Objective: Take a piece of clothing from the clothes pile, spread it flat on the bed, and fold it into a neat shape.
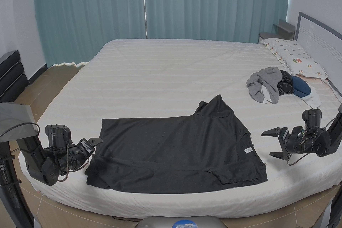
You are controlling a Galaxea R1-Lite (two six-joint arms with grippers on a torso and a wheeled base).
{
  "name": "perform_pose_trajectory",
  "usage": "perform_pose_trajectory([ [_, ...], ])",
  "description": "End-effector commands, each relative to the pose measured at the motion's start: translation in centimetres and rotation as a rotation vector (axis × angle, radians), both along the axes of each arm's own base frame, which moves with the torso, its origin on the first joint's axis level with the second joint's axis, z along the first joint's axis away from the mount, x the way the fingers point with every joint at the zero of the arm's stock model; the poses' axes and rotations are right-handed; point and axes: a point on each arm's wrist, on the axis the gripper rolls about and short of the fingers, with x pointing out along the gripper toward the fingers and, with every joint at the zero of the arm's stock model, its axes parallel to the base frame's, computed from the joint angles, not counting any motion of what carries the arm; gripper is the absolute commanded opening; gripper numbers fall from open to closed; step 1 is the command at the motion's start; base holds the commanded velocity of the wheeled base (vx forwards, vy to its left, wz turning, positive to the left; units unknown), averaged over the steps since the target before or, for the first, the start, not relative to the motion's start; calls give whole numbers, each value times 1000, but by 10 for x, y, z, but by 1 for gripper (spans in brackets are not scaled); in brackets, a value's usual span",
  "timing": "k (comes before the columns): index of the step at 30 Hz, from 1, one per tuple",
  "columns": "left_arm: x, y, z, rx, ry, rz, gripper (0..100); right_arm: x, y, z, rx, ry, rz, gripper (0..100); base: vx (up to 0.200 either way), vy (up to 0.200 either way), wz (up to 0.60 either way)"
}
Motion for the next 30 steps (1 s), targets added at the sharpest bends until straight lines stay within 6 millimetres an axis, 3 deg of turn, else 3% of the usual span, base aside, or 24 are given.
perform_pose_trajectory([
  [1, -6, 2, 13, 35, -16, -13, 100, 0, 1, -1, 1, 3, 2, 100, 0, 0, 0],
  [13, 5, -2, -18, 57, 131, -59, 100, 0, 3, -6, -5, 17, 6, 100, 0, 0, 0],
  [27, 11, -10, -23, 47, 137, -84, 100, 1, 6, -9, -7, 27, 16, 100, 0, 0, 0],
  [28, 11, -10, -24, 47, 140, -84, 0, 1, 6, -9, -7, 27, 16, 100, 0, 0, 0],
  [30, 11, -10, -25, 48, 143, -83, 0, 1, 6, -9, -8, 26, 17, 100, 0, 0, 0],
])
